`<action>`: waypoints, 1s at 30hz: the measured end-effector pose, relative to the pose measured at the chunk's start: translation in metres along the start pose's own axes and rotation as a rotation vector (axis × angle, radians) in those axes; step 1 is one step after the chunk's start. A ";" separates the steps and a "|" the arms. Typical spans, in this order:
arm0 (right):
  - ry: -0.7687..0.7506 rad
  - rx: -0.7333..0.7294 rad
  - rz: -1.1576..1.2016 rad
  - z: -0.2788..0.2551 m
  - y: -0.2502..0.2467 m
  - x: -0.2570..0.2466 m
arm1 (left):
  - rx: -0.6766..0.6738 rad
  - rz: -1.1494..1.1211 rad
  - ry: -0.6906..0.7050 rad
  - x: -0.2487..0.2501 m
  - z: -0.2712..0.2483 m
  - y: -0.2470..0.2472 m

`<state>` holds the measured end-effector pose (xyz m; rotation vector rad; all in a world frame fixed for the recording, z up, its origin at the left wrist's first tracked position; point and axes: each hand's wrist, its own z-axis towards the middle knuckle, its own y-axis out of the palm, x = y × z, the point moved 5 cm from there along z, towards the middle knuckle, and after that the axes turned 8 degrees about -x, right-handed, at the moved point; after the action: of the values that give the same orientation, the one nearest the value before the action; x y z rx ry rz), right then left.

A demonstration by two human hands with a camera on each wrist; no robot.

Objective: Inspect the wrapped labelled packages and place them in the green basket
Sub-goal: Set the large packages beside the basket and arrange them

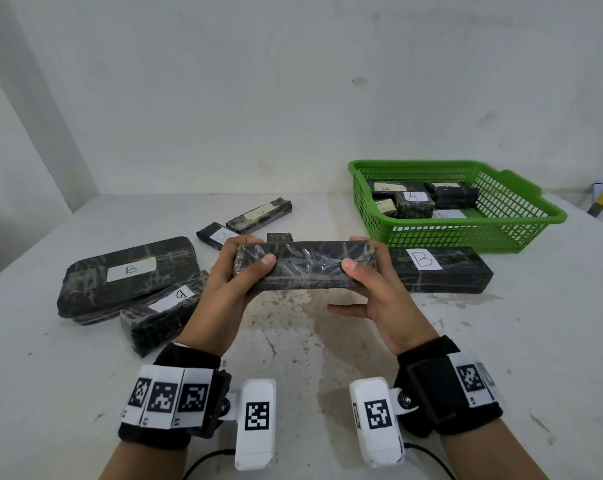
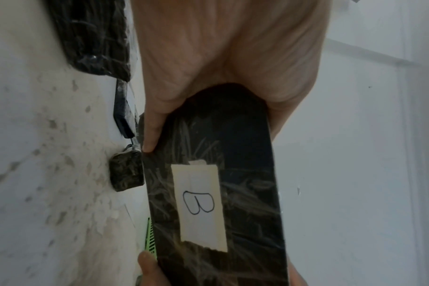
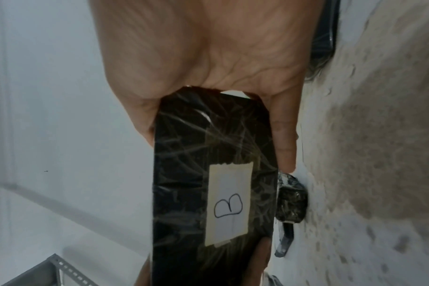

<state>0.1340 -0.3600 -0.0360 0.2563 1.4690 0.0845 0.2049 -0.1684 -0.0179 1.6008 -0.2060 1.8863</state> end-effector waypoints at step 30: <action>-0.028 0.108 -0.049 -0.006 0.004 -0.009 | -0.038 0.122 0.009 0.001 -0.003 0.003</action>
<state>0.1279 -0.3570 -0.0266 0.3075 1.4531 -0.0381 0.2006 -0.1691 -0.0173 1.5860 -0.3403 1.9688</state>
